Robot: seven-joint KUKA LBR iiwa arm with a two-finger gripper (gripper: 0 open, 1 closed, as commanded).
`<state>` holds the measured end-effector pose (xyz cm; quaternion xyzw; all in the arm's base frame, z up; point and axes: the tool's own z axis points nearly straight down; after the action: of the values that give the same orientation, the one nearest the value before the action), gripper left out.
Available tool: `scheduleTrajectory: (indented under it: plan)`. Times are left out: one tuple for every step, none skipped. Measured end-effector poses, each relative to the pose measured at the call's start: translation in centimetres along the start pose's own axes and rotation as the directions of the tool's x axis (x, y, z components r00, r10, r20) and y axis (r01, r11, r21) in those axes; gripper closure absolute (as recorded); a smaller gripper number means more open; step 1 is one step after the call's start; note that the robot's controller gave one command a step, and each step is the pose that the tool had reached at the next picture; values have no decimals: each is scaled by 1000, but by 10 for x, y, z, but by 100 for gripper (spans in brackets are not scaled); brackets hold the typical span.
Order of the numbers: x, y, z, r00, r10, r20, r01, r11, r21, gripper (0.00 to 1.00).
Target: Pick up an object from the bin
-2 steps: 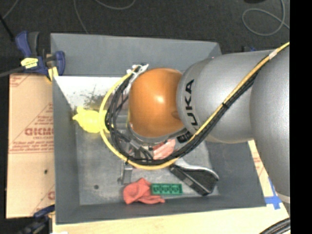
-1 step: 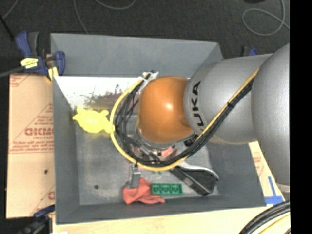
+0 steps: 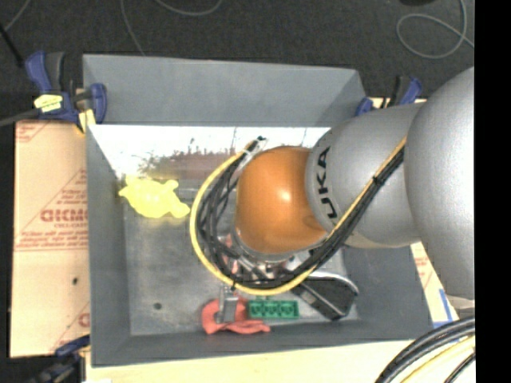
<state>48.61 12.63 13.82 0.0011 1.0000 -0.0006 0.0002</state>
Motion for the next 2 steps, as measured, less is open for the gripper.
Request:
scheduleTrajectory:
  plan:
    - [9,-10,11,999,-52,2,52,999,-5,0]
    - [6,-25,48,981,-193,7,193,981,0,0]
